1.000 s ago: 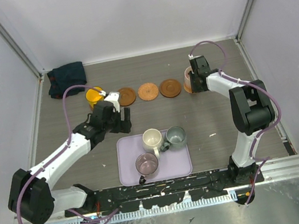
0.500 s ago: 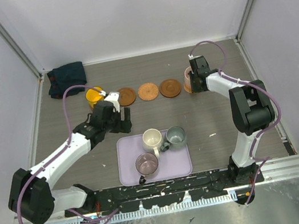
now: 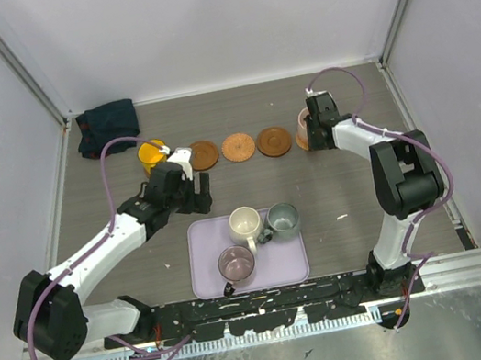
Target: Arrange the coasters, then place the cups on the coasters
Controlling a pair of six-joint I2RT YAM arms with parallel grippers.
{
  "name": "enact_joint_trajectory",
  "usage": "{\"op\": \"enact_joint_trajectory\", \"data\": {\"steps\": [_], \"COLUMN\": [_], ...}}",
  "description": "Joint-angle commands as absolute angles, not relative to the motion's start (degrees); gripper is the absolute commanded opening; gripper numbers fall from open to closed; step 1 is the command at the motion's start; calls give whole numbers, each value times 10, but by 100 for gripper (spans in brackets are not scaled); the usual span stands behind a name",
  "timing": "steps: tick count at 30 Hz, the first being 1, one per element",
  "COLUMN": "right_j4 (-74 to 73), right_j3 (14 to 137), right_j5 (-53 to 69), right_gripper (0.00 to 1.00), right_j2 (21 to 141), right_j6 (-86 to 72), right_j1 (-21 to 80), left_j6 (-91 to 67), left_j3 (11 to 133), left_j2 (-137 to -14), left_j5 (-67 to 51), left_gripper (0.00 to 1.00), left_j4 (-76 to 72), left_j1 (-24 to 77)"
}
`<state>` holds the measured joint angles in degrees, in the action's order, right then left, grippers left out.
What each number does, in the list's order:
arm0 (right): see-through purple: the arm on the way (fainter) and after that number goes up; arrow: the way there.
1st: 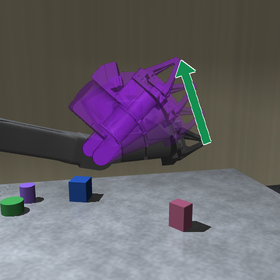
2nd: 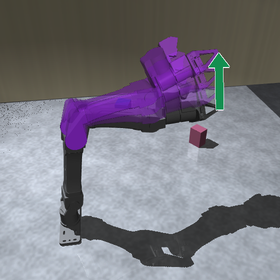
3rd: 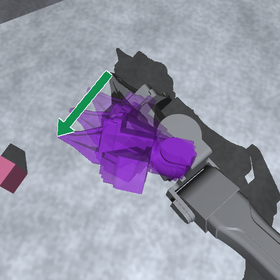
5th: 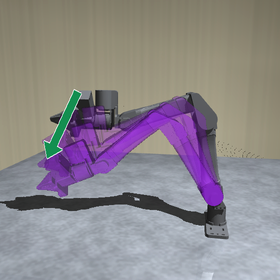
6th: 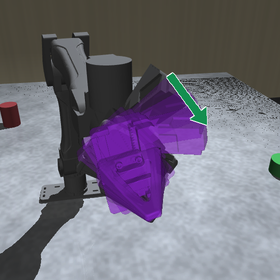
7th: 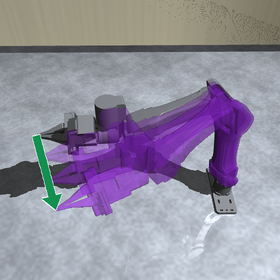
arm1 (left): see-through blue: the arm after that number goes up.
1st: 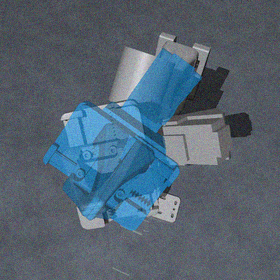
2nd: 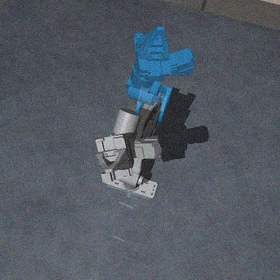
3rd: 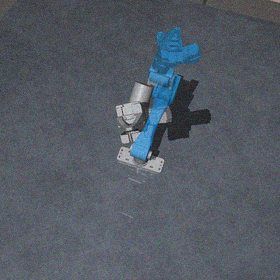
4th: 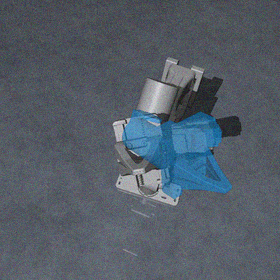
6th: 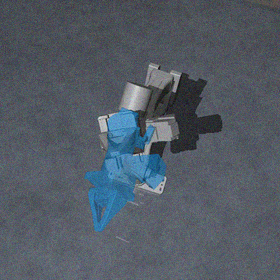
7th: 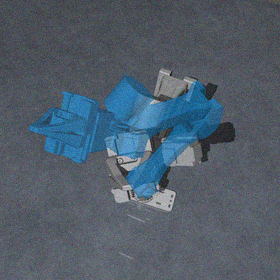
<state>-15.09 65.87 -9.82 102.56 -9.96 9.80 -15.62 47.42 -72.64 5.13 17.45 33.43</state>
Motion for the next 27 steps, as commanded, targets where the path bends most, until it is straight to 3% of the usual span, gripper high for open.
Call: {"op": "enact_joint_trajectory", "data": {"steps": [1,6,15,20,27], "right_j4": [-151,-153,-155,-165,-189], "right_j3": [652,650,642,631,608], "right_j5": [-119,-119,-119,-120,-167], "right_gripper": [28,40,44,67,77], "right_j2": [995,987,970,937,852], "right_j6": [-105,-102,-100,-104,-120], "right_j1": [99,99,100,105,146], "left_j6": [-159,-162,-164,-164,-165], "left_j3": [475,476,476,475,475], "left_j2": [-723,-723,-723,-723,-718], "left_j5": [46,45,41,43,44], "left_gripper": [87,87,87,87,87], "left_j4": [152,152,152,154,156], "left_j1": [331,332,331,331,332]}}
